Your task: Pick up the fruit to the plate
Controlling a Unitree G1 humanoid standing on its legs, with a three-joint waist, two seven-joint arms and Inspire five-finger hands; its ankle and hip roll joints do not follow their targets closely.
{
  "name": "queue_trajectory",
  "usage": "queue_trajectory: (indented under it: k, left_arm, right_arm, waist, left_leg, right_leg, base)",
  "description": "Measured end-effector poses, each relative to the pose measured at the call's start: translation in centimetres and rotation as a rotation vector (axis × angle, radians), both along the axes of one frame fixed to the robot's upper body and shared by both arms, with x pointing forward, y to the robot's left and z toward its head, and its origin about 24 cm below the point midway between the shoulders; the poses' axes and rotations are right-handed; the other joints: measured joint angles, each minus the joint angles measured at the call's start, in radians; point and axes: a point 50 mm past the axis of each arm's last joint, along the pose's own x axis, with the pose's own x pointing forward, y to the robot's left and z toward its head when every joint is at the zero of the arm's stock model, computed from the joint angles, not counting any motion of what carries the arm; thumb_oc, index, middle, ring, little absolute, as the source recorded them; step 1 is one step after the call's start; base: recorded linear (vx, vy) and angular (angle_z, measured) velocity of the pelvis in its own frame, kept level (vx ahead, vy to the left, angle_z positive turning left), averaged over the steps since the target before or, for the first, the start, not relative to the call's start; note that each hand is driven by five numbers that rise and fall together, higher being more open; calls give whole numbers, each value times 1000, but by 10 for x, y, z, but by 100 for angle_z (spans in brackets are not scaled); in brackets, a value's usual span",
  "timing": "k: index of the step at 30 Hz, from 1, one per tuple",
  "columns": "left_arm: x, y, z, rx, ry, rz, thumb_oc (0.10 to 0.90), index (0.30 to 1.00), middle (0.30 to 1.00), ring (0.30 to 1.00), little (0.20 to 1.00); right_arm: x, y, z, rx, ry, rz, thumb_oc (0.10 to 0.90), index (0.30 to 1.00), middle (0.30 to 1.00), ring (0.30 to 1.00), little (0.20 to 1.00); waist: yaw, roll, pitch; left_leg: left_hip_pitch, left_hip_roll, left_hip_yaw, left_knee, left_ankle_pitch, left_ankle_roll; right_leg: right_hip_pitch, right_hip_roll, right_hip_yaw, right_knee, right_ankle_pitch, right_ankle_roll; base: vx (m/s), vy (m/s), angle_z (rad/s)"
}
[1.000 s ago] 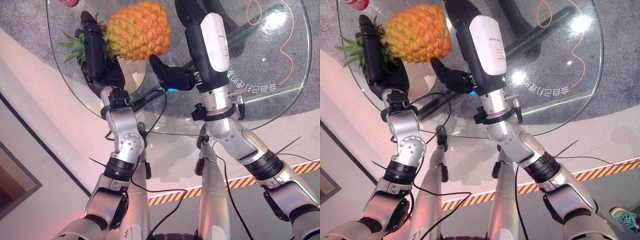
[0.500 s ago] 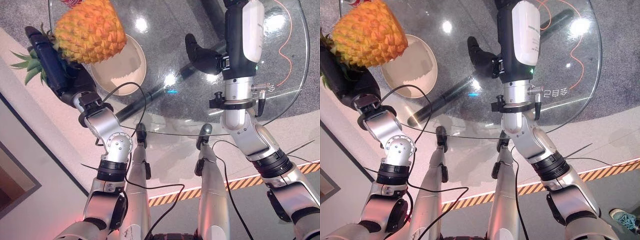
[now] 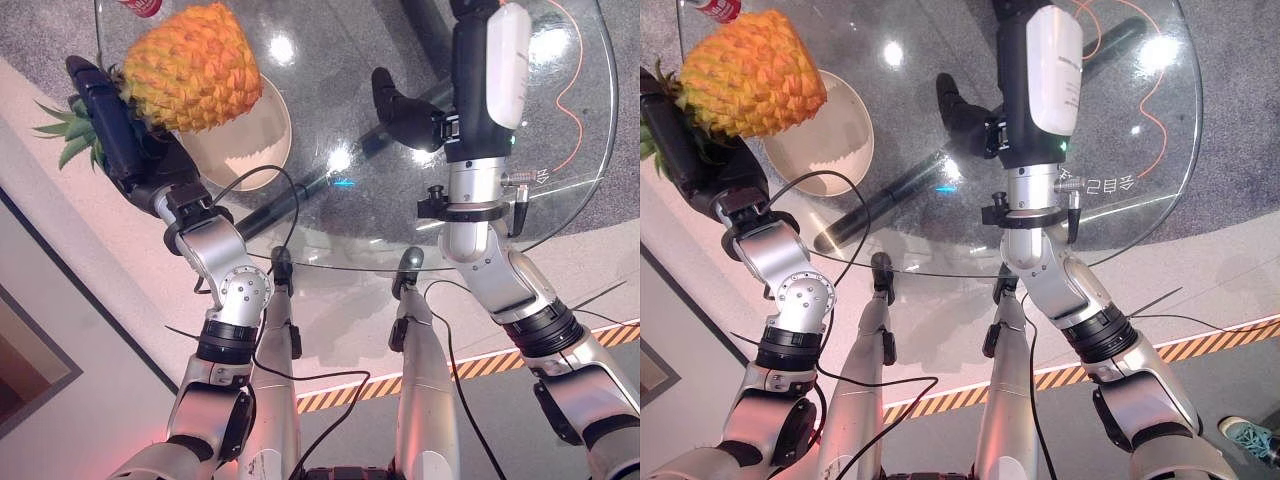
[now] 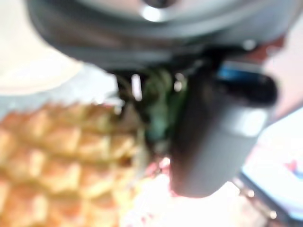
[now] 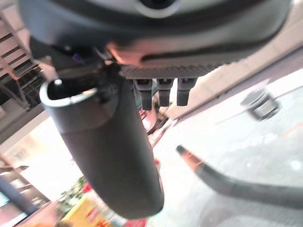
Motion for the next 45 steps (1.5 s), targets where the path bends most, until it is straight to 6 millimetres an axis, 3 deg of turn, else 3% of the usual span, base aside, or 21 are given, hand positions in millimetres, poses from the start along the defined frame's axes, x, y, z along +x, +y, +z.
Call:
queue_trajectory:
  k: [9,15,21,23,30,37,45]
  left_arm:
    - [-10,15,11,168,58,263,100,300,300,300,200]
    - [-4,27,2,222,152,375,100,300,300,300,200]
    - [3,36,-6,271,242,466,100,300,300,300,200]
    - [5,40,-4,311,273,533,100,300,300,300,200]
    - [17,45,9,462,333,688,100,300,300,300,200]
    - [28,32,17,653,348,749,100,300,300,300,200]
    - [39,40,12,771,472,804,100,300,300,300,200]
  right_arm:
    - [9,-59,-25,282,25,-240,800,900,900,900,900]
    - [13,-95,-39,465,57,-378,800,900,900,900,900]
    - [16,-128,-67,661,146,-504,800,900,900,900,900]
    - [17,-145,-85,779,212,-562,800,900,900,900,900]
    - [18,-172,-121,1083,334,-643,800,900,900,900,900]
    - [16,-198,-156,1356,473,-708,800,900,900,900,900]
    - [7,-204,-195,1467,730,-645,800,900,900,900,900]
  waist:
    - [-24,-1,0]
    - [-30,-1,0]
    - [-34,-1,0]
    - [-36,-1,0]
    - [-37,-1,0]
    - [-26,-1,0]
    - [-26,-2,0]
  left_leg:
    - [1,0,2,0,0,0]
    - [12,1,18,0,-1,1]
    - [9,5,25,-1,-1,1]
    - [8,6,26,-5,0,0]
    - [9,7,25,-15,0,0]
    - [11,11,24,-15,1,-1]
    - [12,14,23,-14,3,-3]
  right_leg:
    - [0,0,3,0,1,0]
    - [-1,2,18,-1,6,0]
    - [1,8,19,-23,20,-1]
    - [-1,9,20,-27,22,-1]
    - [0,10,17,-39,24,0]
    - [3,13,16,-38,26,-3]
    - [3,17,16,-37,28,-6]
  base:
    - [5,6,0]
    - [3,11,-6]
    - [2,-6,-3]
    - [0,-3,-2]
    - [0,0,0]
    - [-1,-16,0]
    - [0,0,0]
